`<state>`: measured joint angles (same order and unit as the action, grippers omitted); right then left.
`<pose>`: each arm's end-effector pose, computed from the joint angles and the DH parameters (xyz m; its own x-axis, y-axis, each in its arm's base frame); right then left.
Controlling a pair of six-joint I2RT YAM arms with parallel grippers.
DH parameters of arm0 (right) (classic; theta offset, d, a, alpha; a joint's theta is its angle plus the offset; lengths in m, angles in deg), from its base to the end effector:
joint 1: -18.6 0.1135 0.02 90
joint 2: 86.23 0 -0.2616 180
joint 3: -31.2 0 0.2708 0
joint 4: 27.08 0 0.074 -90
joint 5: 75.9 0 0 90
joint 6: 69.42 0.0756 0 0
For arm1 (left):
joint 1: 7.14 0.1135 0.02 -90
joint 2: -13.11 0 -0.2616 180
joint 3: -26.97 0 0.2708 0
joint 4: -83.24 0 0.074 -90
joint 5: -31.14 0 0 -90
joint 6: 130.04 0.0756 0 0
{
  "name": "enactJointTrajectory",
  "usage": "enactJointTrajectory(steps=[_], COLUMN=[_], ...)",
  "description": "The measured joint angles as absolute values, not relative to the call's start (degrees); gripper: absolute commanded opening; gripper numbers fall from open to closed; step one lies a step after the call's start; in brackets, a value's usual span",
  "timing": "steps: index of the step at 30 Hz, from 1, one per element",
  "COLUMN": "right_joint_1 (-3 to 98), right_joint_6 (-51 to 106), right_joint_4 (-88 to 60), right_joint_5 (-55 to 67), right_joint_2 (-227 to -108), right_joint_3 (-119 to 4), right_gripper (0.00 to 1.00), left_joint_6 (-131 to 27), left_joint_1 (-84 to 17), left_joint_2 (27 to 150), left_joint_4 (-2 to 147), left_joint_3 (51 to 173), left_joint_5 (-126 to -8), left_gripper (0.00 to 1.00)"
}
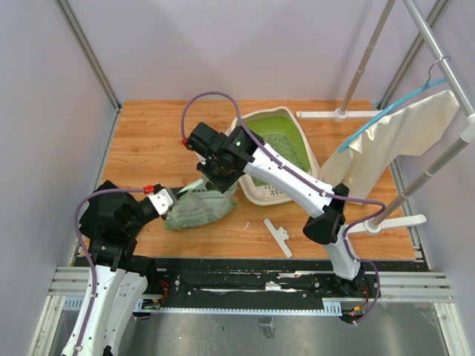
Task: Fill the litter box with clean litter
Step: 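Scoop the cat litter from the cat litter bag.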
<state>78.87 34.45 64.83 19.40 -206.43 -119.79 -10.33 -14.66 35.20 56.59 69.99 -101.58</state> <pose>0.2324 0.3928 0.3475 -0.6235 -0.6105 -0.4883 -0.7139 0.6993 0.0373 0.1513 -0.0717 0.2957 0.2935 0.3285 -0.8977 0.7137 0.5494 0.4344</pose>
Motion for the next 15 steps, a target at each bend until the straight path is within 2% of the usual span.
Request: enactJointTrajectory(steps=[7,15], right_joint_1=[79.0,74.0], right_joint_6=[33.7,34.1], right_joint_4=[59.1,51.3], right_joint_5=[17.1,4.5], right_joint_2=[-207.5,-205.5], right_joint_3=[-114.9,-106.2], right_gripper=[0.01,0.01], left_joint_6=[-10.1,-9.8], left_joint_1=[-14.7,-14.7], left_joint_2=[35.2,33.9], left_joint_4=[56.1,56.1], left_joint_3=[69.8,68.9], left_joint_5=[-101.3,-100.8], left_gripper=[0.0,0.01])
